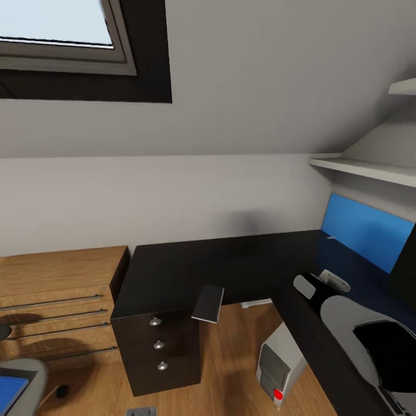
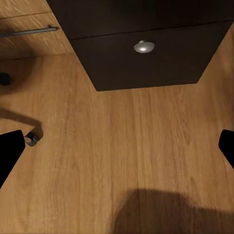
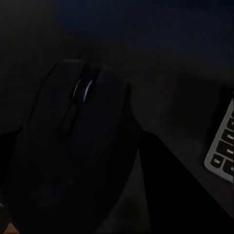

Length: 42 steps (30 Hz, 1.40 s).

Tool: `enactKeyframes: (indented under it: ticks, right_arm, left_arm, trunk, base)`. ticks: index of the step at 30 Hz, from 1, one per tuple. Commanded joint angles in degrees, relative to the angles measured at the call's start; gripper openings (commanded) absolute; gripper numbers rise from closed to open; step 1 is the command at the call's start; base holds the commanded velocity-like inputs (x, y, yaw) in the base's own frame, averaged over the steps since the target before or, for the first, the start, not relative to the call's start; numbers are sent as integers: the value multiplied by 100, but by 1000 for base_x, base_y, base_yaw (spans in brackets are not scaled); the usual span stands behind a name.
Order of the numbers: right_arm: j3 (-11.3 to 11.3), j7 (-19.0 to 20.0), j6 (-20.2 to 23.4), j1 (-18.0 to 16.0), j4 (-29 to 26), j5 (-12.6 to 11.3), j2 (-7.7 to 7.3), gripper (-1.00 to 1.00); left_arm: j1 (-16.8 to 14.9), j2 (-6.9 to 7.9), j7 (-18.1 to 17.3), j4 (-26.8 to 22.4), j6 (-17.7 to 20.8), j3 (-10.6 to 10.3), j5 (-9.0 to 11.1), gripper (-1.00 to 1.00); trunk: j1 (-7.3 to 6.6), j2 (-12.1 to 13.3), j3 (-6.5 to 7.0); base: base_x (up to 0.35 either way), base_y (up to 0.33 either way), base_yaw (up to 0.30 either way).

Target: In the bedroom, organize the workspace by keeping the computer under the desk, ensuring the monitor is on the desk, placing the keyboard on the desk next to the monitor, placing the mouse on the desk next to the keyboard, moving the folder from the swivel chair onto the desk next to the mouse, stacking the notebook on top of the folder with the pen on top of the notebook, and positioning the swivel chair next to the desk.

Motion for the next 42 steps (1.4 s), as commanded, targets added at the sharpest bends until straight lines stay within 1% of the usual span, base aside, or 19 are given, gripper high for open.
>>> enactKeyframes:
  ticks: [1, 4, 6, 7, 9, 12, 17, 21, 42]
  right_arm:
    - [17, -10, -65, -3, -3, -242, -50, -100]
    - [-11, -8, -80, -2, -4, -792, -289, -100]
    - [-17, -7, -83, -2, -4, -1116, -403, -100]
    - [-18, -7, -84, -2, -4, -1216, -434, -100]
    - [-15, -11, -85, -2, -4, -1323, -467, -100]
    - [-13, -14, -85, -3, -4, -1378, -481, -100]
    - [-12, -15, -85, -2, -4, -1395, -488, -100]
    - [-6, -15, -86, 4, -4, -1391, -488, -100]
    - [-12, -59, -68, 7, -13, -1397, -481, -100]
  left_arm:
    - [-6, 6, 32, -6, -28, -50, 61, 100]
    - [-6, 6, 33, -7, -31, -51, 61, 100]
    - [-6, 2, 33, -7, -31, -52, 61, 100]
    - [-6, 0, 33, -7, -31, -52, 61, 100]
    - [-6, 2, 33, -6, -31, -52, 61, 100]
    - [-6, 5, 33, -6, -31, -52, 61, 100]
    - [-6, 5, 33, -6, -31, -52, 61, 100]
    - [-6, 5, 33, -6, -28, -51, 61, 100]
    - [-6, -3, 33, 3, -23, -52, 68, 100]
  trunk:
    - [23, -48, -27]
    - [89, -168, -81]
    - [133, -248, -116]
    - [155, -288, -134]
    - [199, -369, -170]
    - [265, -489, -224]
    - [375, -690, -314]
    - [375, -690, -314]
    - [836, -1532, -691]
  base:
    - [0, 0, 0]
    - [0, 0, 0]
    - [0, 0, 0]
    - [0, 0, 0]
    - [0, 0, 0]
    - [0, 0, 0]
    - [0, 0, 0]
    - [0, 0, 0]
    - [0, 0, 0]
